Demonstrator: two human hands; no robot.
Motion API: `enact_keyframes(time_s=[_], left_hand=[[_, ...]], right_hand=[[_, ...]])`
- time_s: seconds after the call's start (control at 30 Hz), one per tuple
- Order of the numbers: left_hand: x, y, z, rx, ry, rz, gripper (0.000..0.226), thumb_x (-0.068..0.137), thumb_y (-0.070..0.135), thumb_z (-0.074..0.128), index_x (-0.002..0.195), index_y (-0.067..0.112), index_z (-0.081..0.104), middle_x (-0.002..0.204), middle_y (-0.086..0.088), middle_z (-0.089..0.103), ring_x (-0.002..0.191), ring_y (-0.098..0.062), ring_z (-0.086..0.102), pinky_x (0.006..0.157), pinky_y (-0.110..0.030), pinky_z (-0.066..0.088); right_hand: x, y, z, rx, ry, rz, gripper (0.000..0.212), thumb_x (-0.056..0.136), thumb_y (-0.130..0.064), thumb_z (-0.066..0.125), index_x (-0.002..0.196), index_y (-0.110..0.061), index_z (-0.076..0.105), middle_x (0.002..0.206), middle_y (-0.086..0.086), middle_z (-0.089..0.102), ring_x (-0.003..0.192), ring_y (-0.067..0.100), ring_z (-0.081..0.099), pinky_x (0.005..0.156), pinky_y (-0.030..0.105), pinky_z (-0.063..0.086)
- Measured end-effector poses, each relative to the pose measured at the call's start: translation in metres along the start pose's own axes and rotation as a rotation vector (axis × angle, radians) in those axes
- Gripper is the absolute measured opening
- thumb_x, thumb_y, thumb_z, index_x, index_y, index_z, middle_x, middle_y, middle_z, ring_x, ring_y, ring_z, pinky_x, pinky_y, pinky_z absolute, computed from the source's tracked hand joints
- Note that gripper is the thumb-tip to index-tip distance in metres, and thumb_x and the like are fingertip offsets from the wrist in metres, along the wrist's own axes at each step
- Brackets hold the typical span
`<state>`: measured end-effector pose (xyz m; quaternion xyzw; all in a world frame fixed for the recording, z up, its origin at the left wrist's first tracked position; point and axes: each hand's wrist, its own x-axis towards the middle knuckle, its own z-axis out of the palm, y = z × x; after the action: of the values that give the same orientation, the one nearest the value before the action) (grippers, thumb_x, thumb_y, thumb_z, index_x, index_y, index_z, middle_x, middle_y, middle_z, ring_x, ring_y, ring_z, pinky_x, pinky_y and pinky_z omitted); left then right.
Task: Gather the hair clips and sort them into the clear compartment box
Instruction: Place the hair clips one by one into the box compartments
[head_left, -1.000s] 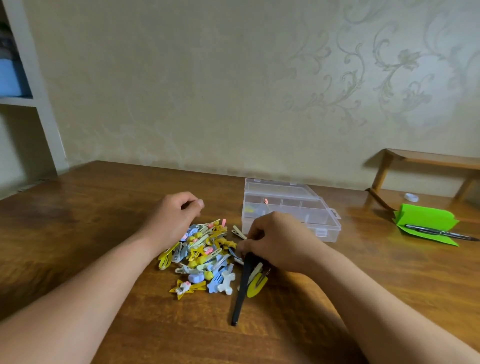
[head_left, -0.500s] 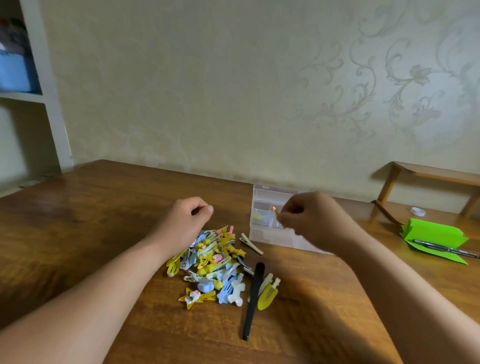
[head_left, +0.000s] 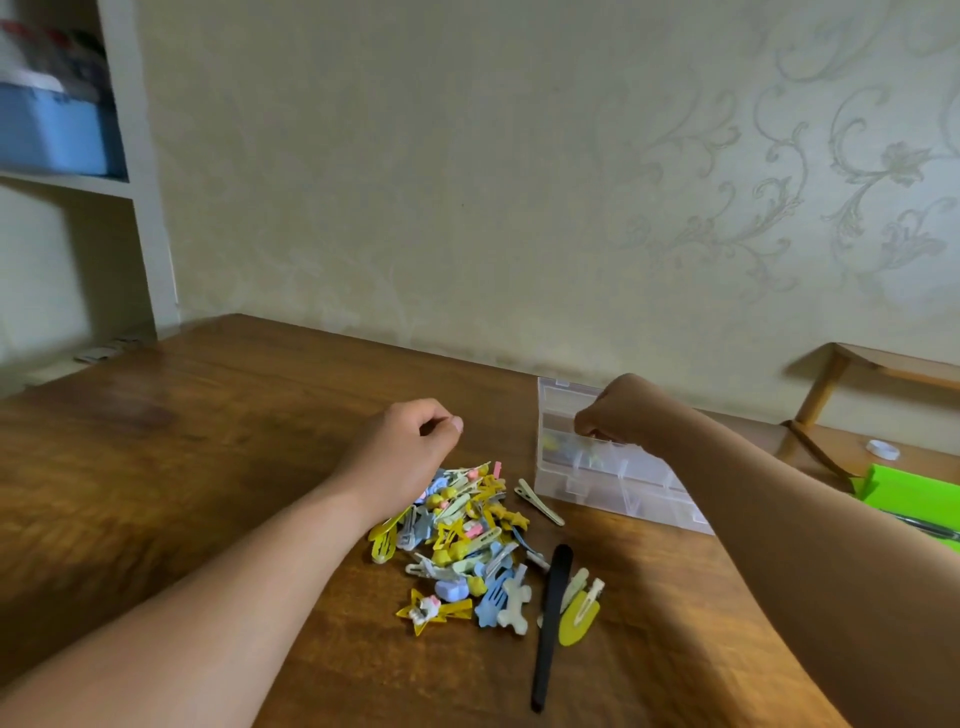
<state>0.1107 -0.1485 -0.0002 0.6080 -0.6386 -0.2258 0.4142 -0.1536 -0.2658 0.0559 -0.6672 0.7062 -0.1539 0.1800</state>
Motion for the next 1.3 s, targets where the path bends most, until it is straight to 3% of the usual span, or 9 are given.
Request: enact_keyframes(time_s=[0.13,0.37,0.5,0.6,0.73,0.83,0.93,1.1,1.3], left_hand=[[-0.001,0.001,0.000,0.013,-0.002,0.003,0.025,0.109,0.045,0.055,0.098,0.031,0.073,0.094,0.006,0.076,0.093,-0.015,0.070,0.089,-0.048,0.059],[-0.001,0.001,0.000,0.028,0.009,0.004,0.028,0.108,0.044,0.054,0.096,0.028,0.074,0.092,0.004,0.076,0.092,-0.018,0.070,0.089,-0.050,0.060],[-0.002,0.003,0.000,0.034,0.013,0.000,0.027,0.109,0.042,0.055,0.097,0.027,0.075,0.094,0.005,0.076,0.093,-0.016,0.070,0.089,-0.047,0.059],[-0.004,0.005,-0.001,0.020,0.012,0.000,0.025,0.109,0.040,0.055,0.100,0.028,0.075,0.096,0.007,0.076,0.096,-0.013,0.070,0.092,-0.046,0.059],[-0.005,0.005,-0.001,0.014,0.017,0.006,0.025,0.109,0.039,0.056,0.101,0.027,0.076,0.097,0.007,0.076,0.097,-0.014,0.070,0.094,-0.046,0.059],[-0.004,0.004,-0.001,0.018,0.017,0.012,0.025,0.109,0.039,0.056,0.101,0.026,0.076,0.098,0.006,0.076,0.097,-0.014,0.070,0.095,-0.047,0.059],[-0.003,0.003,-0.001,0.026,0.014,0.019,0.024,0.109,0.039,0.056,0.102,0.027,0.076,0.099,0.008,0.076,0.100,-0.012,0.069,0.096,-0.044,0.057],[-0.004,0.003,0.000,-0.018,0.024,0.008,0.022,0.109,0.036,0.057,0.102,0.028,0.077,0.098,0.008,0.077,0.100,-0.014,0.071,0.097,-0.044,0.058],[-0.006,0.004,0.000,-0.016,0.042,-0.004,0.021,0.109,0.033,0.057,0.103,0.029,0.077,0.100,0.007,0.077,0.101,-0.016,0.071,0.097,-0.047,0.058]], right_hand=[[0.002,0.003,0.005,-0.020,0.018,-0.016,0.034,0.078,-0.032,0.081,0.085,0.002,0.078,0.076,0.015,0.076,0.062,0.027,0.063,0.062,0.034,0.056],[-0.038,0.026,0.007,-0.128,0.184,-0.132,0.049,0.090,-0.059,0.060,0.081,-0.013,0.075,0.075,0.011,0.075,0.058,0.021,0.064,0.057,0.035,0.053],[-0.064,0.030,0.008,-0.148,0.203,-0.178,0.050,0.102,-0.056,0.054,0.066,-0.021,0.058,0.060,-0.004,0.055,0.056,0.014,0.050,0.053,0.030,0.037],[-0.066,0.035,0.007,-0.114,0.217,-0.177,0.052,0.100,-0.058,0.053,0.070,-0.016,0.055,0.060,-0.001,0.051,0.055,0.015,0.044,0.056,0.031,0.033],[-0.082,0.033,-0.003,-0.052,0.359,-0.278,0.033,0.102,-0.053,0.054,0.100,-0.024,0.071,0.081,-0.008,0.069,0.072,0.013,0.064,0.069,0.034,0.054],[-0.120,0.032,-0.007,0.084,0.427,-0.421,0.017,0.102,-0.043,0.061,0.099,-0.030,0.073,0.089,-0.015,0.071,0.078,0.004,0.065,0.070,0.031,0.057],[-0.158,0.033,-0.009,0.133,0.235,-0.552,0.012,0.101,-0.036,0.068,0.091,-0.034,0.074,0.081,-0.017,0.072,0.077,-0.004,0.066,0.064,0.014,0.050],[-0.168,0.031,-0.007,0.011,-0.243,-0.579,0.018,0.098,-0.039,0.071,0.114,-0.035,0.078,0.097,-0.022,0.073,0.092,-0.004,0.068,0.076,0.015,0.055],[-0.159,0.037,0.007,-0.033,-0.287,-0.569,0.012,0.098,-0.035,0.073,0.109,-0.034,0.078,0.099,-0.021,0.071,0.092,-0.001,0.066,0.073,0.012,0.048]])
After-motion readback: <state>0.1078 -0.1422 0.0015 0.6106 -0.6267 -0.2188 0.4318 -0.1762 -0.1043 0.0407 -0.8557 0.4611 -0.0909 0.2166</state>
